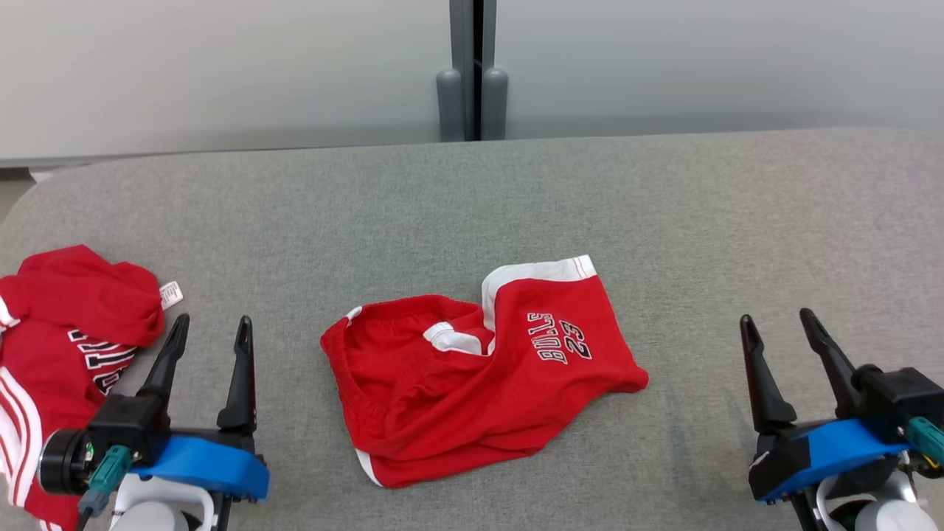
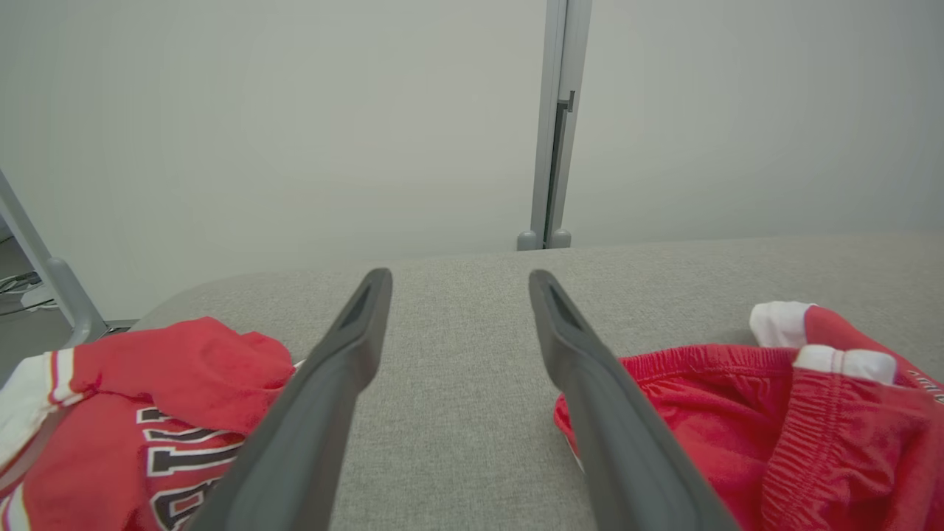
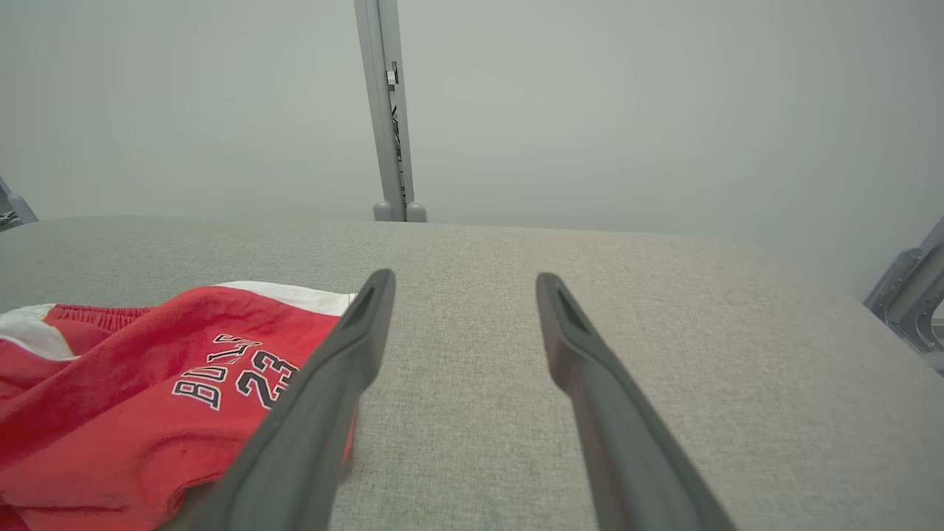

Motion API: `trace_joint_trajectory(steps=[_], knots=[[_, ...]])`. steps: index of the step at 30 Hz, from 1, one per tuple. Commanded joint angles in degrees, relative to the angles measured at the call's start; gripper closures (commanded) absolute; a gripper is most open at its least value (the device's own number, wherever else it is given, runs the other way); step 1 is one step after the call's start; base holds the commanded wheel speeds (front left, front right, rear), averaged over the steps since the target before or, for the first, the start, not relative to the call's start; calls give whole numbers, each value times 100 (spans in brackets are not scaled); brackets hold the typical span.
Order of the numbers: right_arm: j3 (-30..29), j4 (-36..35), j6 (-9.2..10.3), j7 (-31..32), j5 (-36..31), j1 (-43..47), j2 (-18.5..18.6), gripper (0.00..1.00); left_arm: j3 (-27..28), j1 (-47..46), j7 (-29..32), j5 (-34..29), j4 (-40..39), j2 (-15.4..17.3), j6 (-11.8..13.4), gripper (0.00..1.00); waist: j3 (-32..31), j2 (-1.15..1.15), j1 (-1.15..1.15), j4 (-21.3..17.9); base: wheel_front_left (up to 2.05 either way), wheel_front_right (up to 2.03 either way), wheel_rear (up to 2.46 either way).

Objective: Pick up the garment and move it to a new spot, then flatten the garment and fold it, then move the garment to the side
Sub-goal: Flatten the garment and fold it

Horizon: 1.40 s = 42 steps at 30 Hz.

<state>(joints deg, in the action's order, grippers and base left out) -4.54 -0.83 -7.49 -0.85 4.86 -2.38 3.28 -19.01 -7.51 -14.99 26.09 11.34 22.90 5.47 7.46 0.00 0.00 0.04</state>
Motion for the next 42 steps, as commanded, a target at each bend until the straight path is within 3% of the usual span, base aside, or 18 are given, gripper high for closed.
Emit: trace_joint_trajectory(steps=[1,9,19,21,28,35,42], knots=[[42,101,-1,16,33,-132,94,0,-4,-143,-26,-57,-22,-28,-34,0,91,0,0,66,0,0,0],[677,1178,-1,15,242,-800,343,0,-59,-575,-26,-204,-85,-187,-92,0,631,0,0,374,0,0,0],[1268,3052,-1,31,609,-1537,325,0,30,-804,-26,-365,52,-383,-238,0,839,0,0,539,0,0,0],[1385,3249,-1,57,720,-1522,330,100,66,-782,-26,-394,98,-411,-255,0,817,0,0,512,0,0,0],[1585,2977,-1,-364,1008,-1291,455,100,204,-592,-27,-456,195,-478,-326,0,667,0,0,341,0,0,0],[1175,2320,-1,-620,842,-667,559,100,259,-510,-27,-502,234,-545,-376,0,551,0,0,272,0,0,0],[791,1897,-1,-529,530,295,336,100,316,-353,-27,-499,311,-622,-393,0,422,0,0,261,0,0,0]])
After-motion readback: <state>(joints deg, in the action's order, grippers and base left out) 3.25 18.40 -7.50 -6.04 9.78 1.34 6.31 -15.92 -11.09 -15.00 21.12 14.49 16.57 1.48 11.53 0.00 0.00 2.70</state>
